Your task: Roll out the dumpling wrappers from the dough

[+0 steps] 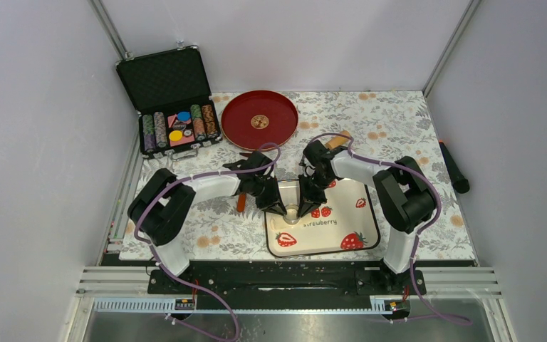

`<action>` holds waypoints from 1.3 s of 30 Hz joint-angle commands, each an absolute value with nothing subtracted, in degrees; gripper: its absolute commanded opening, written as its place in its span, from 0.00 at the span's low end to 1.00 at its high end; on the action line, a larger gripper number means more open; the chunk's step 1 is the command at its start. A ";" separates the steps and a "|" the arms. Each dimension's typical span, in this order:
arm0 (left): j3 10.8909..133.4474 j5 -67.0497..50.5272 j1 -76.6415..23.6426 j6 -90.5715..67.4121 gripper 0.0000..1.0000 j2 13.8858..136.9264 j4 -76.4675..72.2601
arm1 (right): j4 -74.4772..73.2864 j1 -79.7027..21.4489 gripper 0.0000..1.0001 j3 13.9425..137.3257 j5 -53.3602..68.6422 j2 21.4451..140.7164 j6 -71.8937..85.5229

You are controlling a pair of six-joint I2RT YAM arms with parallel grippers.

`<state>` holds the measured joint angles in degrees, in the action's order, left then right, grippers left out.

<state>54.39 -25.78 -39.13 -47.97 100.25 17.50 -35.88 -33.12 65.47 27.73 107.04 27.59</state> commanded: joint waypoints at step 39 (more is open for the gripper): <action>61.77 -18.00 -40.24 -44.93 0.25 104.91 33.26 | -47.08 -36.01 0.27 68.80 20.52 105.13 21.46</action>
